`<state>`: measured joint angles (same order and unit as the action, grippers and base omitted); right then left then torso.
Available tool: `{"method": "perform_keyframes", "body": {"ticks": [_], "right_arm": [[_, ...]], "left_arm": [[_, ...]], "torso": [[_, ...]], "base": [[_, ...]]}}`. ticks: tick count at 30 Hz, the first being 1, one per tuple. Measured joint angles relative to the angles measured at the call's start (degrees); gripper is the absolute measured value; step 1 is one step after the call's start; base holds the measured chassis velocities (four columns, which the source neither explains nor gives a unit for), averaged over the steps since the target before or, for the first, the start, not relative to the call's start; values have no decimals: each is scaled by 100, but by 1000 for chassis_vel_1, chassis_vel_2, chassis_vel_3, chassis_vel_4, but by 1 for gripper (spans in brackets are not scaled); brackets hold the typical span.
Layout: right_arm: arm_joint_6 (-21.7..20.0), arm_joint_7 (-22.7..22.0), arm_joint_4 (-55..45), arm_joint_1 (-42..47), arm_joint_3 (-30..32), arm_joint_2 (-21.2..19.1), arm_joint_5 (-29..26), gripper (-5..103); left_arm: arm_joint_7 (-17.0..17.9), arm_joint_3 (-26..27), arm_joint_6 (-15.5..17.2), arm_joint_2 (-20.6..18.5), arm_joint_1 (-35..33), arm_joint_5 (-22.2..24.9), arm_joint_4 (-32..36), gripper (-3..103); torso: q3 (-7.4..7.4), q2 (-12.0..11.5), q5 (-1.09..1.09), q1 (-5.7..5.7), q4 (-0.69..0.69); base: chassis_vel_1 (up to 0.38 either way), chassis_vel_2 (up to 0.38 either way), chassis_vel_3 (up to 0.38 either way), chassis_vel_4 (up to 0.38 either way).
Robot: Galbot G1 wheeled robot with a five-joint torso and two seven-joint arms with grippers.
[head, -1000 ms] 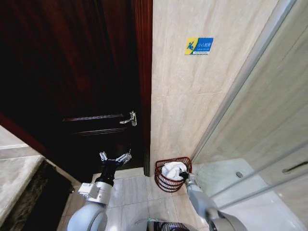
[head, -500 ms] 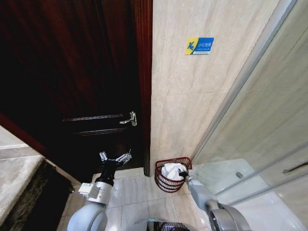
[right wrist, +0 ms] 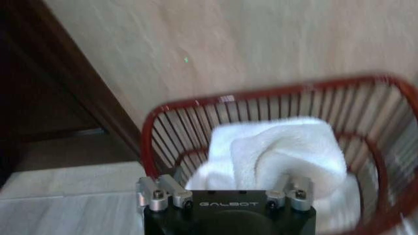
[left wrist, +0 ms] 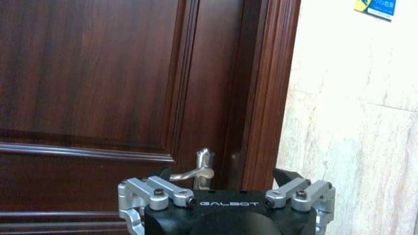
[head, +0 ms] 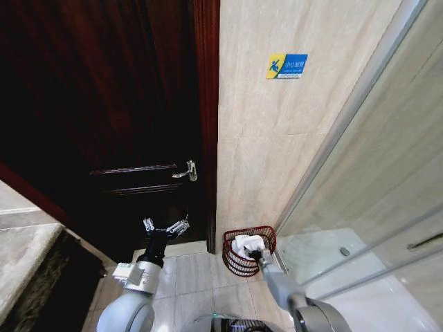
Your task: Discard the used towel into the hamper.
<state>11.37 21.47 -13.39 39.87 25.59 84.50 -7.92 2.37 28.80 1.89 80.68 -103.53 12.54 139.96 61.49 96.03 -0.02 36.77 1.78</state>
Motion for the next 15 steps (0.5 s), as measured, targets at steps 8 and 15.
{"method": "perform_keyframes", "body": {"ticks": [8, 15], "right_arm": [[-296, -1356, 136, -126, 14, 34, 315, 100], [-307, -1698, 144, -239, -16, 172, 224, 100]], "left_arm": [[0, 0, 0, 0, 0, 0, 0, 100], [0, 0, 0, 0, 0, 0, 0, 100]], "torso": [[0, 0, 1, 0, -1], [0, 0, 1, 0, 0]], "base": [[0, 0, 0, 0], [0, 0, 0, 0]]}}
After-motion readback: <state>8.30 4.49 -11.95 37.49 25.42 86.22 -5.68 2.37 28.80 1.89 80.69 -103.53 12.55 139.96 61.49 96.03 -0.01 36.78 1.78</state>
